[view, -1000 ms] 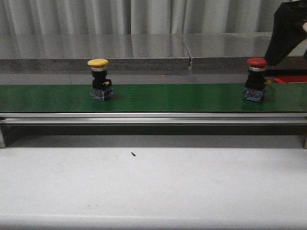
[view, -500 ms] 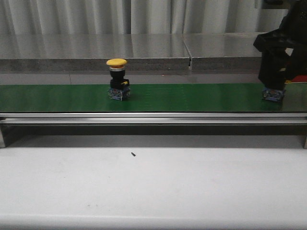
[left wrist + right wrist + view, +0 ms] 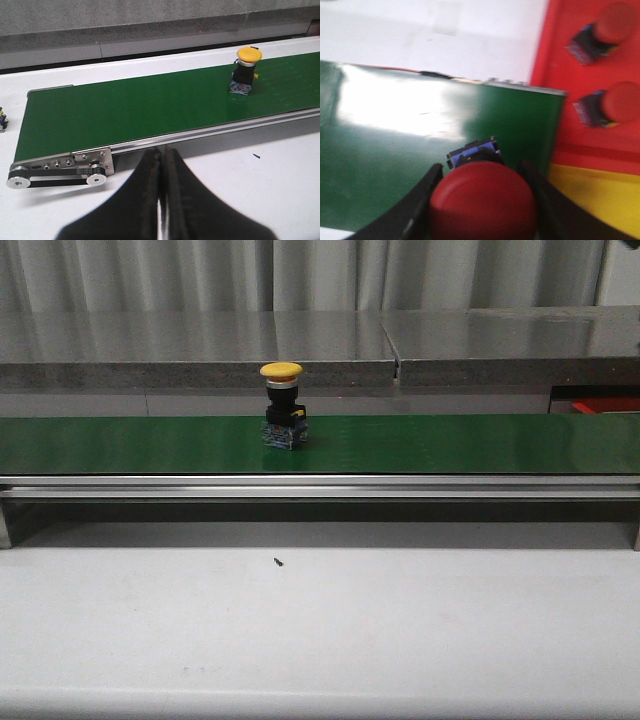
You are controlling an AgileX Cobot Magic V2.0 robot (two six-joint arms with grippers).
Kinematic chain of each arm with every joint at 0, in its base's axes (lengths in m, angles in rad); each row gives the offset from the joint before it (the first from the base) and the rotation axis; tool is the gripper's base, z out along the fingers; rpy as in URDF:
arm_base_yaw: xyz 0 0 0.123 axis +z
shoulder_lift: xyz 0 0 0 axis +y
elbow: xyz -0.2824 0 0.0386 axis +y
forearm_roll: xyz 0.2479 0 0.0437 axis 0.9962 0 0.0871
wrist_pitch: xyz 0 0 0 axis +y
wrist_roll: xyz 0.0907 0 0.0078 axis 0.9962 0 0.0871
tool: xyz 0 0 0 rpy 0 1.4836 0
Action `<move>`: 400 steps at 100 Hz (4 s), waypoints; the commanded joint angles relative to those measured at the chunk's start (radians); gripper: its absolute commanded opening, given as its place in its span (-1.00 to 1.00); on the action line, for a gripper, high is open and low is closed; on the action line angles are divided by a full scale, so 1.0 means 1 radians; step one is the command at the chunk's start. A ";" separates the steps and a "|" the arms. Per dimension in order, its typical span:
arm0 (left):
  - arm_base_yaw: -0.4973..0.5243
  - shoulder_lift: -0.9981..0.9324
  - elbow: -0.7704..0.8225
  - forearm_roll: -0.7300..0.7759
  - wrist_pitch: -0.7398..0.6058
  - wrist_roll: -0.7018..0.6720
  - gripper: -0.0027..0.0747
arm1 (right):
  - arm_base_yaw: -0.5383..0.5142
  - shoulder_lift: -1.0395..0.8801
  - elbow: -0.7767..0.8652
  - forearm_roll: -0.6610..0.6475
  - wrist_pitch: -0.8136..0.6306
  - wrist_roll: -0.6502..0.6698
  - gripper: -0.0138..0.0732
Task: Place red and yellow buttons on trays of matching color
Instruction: 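Grasp the red-capped button at the belt end with the right gripper, then carry the red-capped button into the red tray and release it, then grasp the yellow-capped button at the belt end with the right gripper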
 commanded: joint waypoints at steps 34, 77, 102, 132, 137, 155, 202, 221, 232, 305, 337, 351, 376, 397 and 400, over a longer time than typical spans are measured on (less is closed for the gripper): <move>-0.008 0.001 -0.027 -0.019 -0.067 -0.007 -0.98 | -0.384 0.100 -0.093 0.082 -0.119 0.032 -0.46; -0.008 0.001 -0.027 -0.019 -0.067 -0.007 -0.98 | -0.373 0.405 -0.405 0.082 -0.073 0.031 -0.46; -0.008 0.001 -0.027 -0.019 -0.067 -0.007 -0.98 | -0.354 0.465 -0.477 0.091 -0.059 0.031 -0.46; -0.008 0.001 -0.027 -0.019 -0.067 -0.007 -0.98 | -0.348 0.492 -0.478 0.092 -0.046 0.031 -0.21; -0.008 0.001 -0.027 -0.019 -0.067 -0.007 -0.98 | -0.348 0.492 -0.478 0.094 -0.041 0.031 0.02; -0.008 0.001 -0.027 -0.019 -0.067 -0.007 -0.98 | -0.348 0.489 -0.478 0.095 -0.035 0.031 0.85; -0.008 0.001 -0.027 -0.019 -0.067 -0.007 -0.98 | -0.323 0.252 -0.481 0.242 0.027 -0.129 0.80; -0.008 0.001 -0.027 -0.019 -0.067 -0.007 -0.98 | -0.250 0.109 -0.404 0.240 0.063 -0.182 0.80; -0.008 0.001 -0.027 -0.019 -0.067 -0.007 -0.98 | -0.210 -0.002 -0.271 0.239 0.052 -0.207 0.80; -0.008 0.001 -0.027 -0.024 -0.067 -0.007 -0.98 | 0.149 -0.251 0.409 0.239 -0.323 -0.267 0.80; -0.008 0.001 -0.027 -0.024 -0.067 -0.007 -0.98 | 0.162 -0.082 0.260 0.242 -0.327 -0.267 0.80; -0.008 0.001 -0.027 -0.024 -0.067 -0.007 -0.98 | 0.162 -0.027 0.193 0.240 -0.300 -0.265 0.71; -0.008 0.001 -0.027 -0.024 -0.067 -0.007 -0.98 | 0.154 0.009 0.178 0.237 -0.233 -0.244 -0.44; -0.008 0.001 -0.027 -0.024 -0.067 -0.007 -0.98 | 0.073 -0.062 0.141 0.237 -0.144 -0.193 -0.60; -0.008 0.001 -0.027 -0.024 -0.067 -0.007 -0.98 | 0.053 -0.083 0.141 0.237 -0.133 -0.193 -0.60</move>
